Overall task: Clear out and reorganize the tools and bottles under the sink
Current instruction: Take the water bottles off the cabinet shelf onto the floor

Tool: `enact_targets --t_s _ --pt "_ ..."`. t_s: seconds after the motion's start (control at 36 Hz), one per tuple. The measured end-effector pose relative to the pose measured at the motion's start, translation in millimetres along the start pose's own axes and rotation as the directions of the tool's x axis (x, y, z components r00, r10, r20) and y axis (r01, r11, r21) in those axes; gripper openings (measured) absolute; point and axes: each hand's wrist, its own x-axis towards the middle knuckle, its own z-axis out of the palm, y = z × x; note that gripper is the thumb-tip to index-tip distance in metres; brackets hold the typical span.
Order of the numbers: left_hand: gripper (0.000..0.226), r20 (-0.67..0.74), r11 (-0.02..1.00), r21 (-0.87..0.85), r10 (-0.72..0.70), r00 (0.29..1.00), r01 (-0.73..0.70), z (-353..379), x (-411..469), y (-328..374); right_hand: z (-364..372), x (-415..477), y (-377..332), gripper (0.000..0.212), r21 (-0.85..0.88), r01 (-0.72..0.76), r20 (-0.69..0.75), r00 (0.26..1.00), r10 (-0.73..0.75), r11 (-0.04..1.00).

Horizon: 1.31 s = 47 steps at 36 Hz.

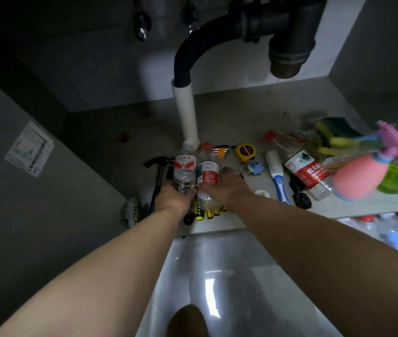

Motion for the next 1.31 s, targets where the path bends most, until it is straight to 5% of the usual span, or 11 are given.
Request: enact_targets --t_s 0.22,0.42,0.5,0.64,0.78,0.94,1.06,1.31 --pt "0.061 0.01 0.988 -0.157 0.011 1.0 -0.009 -2.1 -3.4 -7.1 1.5 -3.3 0.9 0.068 0.038 -0.049 0.006 0.999 0.049 0.998" --pt "0.059 0.178 0.976 -0.129 0.199 0.964 -0.177 6.8 -51.7 10.1 -80.5 -56.4 37.5 0.044 0.314 -0.064 0.251 0.968 -0.017 0.947" --pt "0.057 0.409 0.975 -0.129 0.218 0.886 -0.181 24.1 -83.2 30.8 -125.5 -90.2 74.1 0.04 0.296 -0.049 0.277 0.96 -0.036 0.954" --pt "0.023 0.765 0.985 -0.039 0.136 0.629 -0.166 63.5 -141.1 59.9 -187.6 -146.5 159.0 0.058 0.301 -0.173 0.329 0.942 0.068 0.938" --pt "0.044 0.863 0.97 0.061 0.068 0.5 -0.237 121.5 -192.7 61.1 -208.6 -191.4 252.2 0.054 0.271 -0.367 0.22 0.924 0.314 0.89" --pt "0.06 0.859 0.99 0.098 -0.036 0.51 -0.096 202.7 -233.3 28.8 -202.3 -214.8 324.0 0.051 0.015 -0.489 0.05 0.871 0.488 0.872" --pt "0.046 0.846 0.998 0.059 -0.042 0.532 -0.016 244.3 -255.8 19.0 -192.1 -205.6 346.1 0.062 -0.156 -0.515 -0.101 0.857 0.505 0.843" --pt "0.042 0.73 0.998 -0.067 0.04 0.682 0.013 309.3 -264.9 28.7 -169.9 -168.9 367.8 0.068 -0.233 -0.545 -0.369 0.816 0.445 0.806"
